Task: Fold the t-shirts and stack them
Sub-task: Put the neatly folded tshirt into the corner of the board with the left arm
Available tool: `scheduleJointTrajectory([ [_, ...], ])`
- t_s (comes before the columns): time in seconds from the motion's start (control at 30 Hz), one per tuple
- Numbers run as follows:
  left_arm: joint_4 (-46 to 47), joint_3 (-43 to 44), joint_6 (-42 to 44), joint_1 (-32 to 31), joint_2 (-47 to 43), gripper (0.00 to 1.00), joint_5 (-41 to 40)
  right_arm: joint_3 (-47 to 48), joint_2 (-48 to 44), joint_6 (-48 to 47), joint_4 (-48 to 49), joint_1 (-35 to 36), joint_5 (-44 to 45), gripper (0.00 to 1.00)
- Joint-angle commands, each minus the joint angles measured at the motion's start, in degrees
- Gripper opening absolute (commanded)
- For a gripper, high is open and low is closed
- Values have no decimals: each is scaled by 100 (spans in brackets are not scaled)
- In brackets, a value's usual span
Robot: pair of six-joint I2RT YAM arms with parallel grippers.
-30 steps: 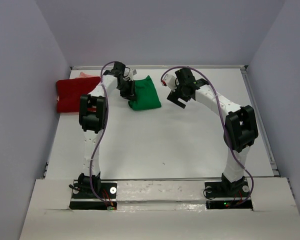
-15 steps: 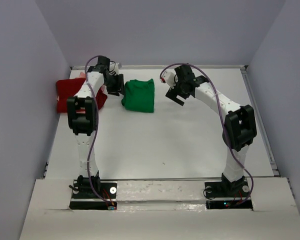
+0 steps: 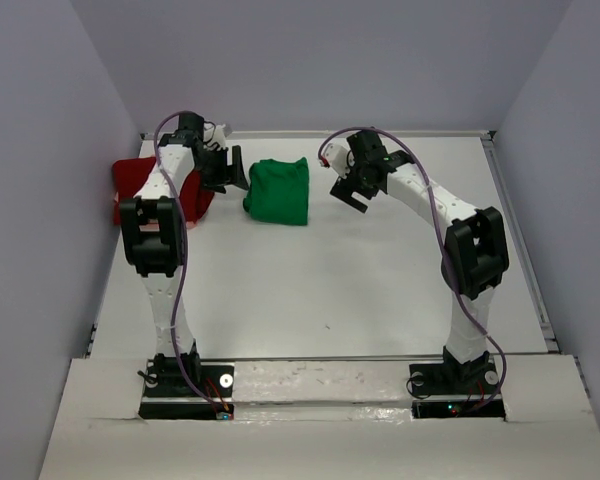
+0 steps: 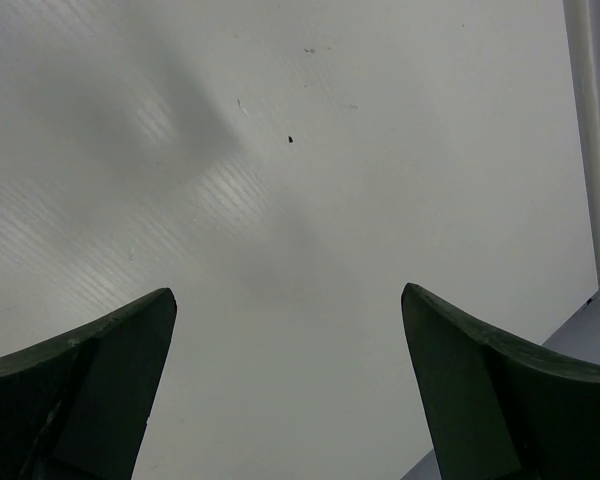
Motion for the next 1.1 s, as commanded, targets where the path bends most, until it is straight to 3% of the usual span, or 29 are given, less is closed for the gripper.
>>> scheduleJointTrajectory([
  [0.0, 347, -167, -62, 37, -35, 83, 573, 91, -134, 39, -2, 22, 49, 100],
  [0.53, 1535, -431, -238, 91, 457, 81, 442, -138, -170, -31, 51, 22, 208, 100],
  [1.07, 2405, -607, -563, -68, 616, 74, 1680, -296, -73, -92, 139, 22, 331, 100],
])
